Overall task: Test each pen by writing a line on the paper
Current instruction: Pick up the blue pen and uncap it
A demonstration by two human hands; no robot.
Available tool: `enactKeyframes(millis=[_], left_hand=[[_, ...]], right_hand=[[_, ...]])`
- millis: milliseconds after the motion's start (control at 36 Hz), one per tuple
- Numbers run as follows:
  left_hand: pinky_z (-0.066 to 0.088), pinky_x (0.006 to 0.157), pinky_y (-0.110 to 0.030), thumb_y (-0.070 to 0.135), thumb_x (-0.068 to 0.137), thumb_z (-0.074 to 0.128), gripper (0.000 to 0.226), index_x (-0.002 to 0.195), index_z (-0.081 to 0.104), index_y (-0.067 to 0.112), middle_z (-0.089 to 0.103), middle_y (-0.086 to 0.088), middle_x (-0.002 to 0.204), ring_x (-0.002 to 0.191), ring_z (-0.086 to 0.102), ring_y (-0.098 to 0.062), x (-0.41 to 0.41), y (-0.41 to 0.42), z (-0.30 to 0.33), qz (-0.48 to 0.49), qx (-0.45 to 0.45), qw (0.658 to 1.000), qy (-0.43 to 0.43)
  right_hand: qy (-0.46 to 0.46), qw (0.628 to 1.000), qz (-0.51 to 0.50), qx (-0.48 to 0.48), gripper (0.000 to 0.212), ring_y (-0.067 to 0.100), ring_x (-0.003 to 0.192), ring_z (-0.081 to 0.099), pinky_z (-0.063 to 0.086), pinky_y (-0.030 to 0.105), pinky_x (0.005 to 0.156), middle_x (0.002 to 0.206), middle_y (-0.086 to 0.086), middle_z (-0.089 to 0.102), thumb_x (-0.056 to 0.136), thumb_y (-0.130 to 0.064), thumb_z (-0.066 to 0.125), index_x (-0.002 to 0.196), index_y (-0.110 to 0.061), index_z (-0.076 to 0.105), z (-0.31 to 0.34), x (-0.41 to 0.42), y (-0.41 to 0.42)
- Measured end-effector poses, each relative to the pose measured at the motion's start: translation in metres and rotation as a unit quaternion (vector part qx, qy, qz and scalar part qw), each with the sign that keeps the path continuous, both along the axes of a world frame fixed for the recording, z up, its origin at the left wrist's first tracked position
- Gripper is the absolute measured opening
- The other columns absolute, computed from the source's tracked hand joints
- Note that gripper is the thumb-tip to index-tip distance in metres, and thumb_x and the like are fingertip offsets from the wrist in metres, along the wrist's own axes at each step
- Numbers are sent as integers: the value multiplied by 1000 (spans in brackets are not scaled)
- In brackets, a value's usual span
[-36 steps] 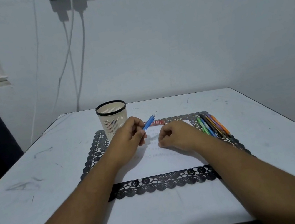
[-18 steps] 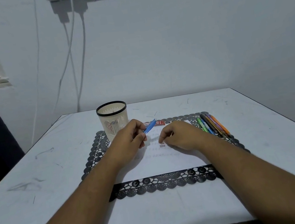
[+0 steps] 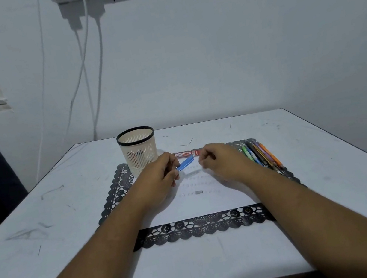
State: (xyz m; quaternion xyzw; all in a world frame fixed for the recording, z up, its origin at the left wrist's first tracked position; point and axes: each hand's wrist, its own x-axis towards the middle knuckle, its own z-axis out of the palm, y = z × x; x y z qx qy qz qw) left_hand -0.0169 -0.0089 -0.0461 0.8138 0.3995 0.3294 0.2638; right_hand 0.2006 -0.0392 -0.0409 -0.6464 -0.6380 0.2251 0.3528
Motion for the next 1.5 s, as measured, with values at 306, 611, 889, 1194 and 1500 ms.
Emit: enactKeyframes(millis=[306, 611, 889, 1194, 1500], left_hand=[[36, 59, -19, 15, 104, 52, 14, 110, 58, 26, 57, 14, 72, 62, 46, -3, -1, 9, -2, -5, 26, 999, 31], [35, 60, -20, 16, 105, 53, 12, 110, 61, 24, 59, 6, 78, 66, 48, -4, 1, 7, -2, -11, 51, 998, 26], [37, 60, -17, 18, 106, 52, 12, 112, 61, 25, 61, 7, 81, 66, 50, -2, 1, 6, -1, -14, 45, 999, 23], [36, 61, -24, 20, 106, 52, 13, 111, 61, 28, 61, 7, 81, 66, 50, -3, 0, 9, -3, 1, 49, 998, 32], [38, 64, -25, 16, 105, 52, 16, 110, 62, 28, 65, 6, 81, 70, 55, -12, -1, 8, -3, -5, 36, 999, 19]], right_hand=[[305, 952, 21, 29, 9, 19, 78, 67, 62, 37, 78, 92, 11, 75, 92, -2, 73, 98, -7, 79, 12, 4, 2], [373, 926, 39, 43, 6, 24, 83, 75, 62, 32, 72, 90, 15, 78, 90, -2, 77, 96, -2, 75, 12, -4, -1], [326, 942, 39, 62, 6, 23, 83, 76, 63, 33, 71, 90, 12, 79, 92, -6, 77, 96, -2, 76, 12, -6, -2], [256, 961, 44, 91, 3, 30, 90, 76, 63, 42, 76, 89, 8, 79, 93, -10, 77, 94, -9, 79, 11, -2, 0], [225, 969, 48, 93, 6, 27, 90, 75, 62, 38, 72, 88, 6, 80, 95, -15, 75, 96, -11, 79, 10, 1, 1]])
